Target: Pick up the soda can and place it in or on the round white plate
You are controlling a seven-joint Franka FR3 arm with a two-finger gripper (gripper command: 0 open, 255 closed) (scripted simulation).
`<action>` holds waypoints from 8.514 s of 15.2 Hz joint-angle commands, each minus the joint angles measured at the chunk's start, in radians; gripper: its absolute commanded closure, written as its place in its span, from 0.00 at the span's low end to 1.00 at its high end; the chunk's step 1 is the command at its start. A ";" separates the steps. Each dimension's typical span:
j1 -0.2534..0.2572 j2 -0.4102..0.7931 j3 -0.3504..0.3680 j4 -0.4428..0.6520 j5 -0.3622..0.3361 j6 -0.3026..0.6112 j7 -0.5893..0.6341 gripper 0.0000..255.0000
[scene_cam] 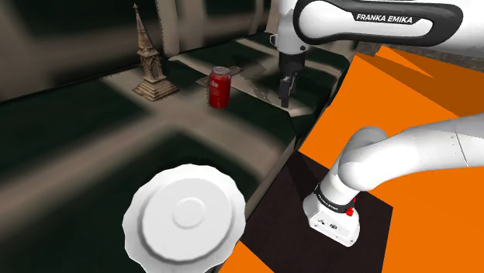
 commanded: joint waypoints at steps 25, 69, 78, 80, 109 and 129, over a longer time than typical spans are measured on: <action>0.062 0.607 0.160 0.672 0.131 -0.007 0.213 0.00; 0.123 0.602 0.236 0.863 0.159 -0.197 0.361 1.00; 0.215 0.592 0.363 0.878 0.206 -0.206 0.589 1.00; 0.236 0.603 0.395 0.895 0.211 -0.208 0.644 1.00; 0.376 0.671 0.571 0.743 0.216 0.031 0.936 1.00; 0.382 0.737 0.581 0.935 0.179 -0.105 0.968 0.00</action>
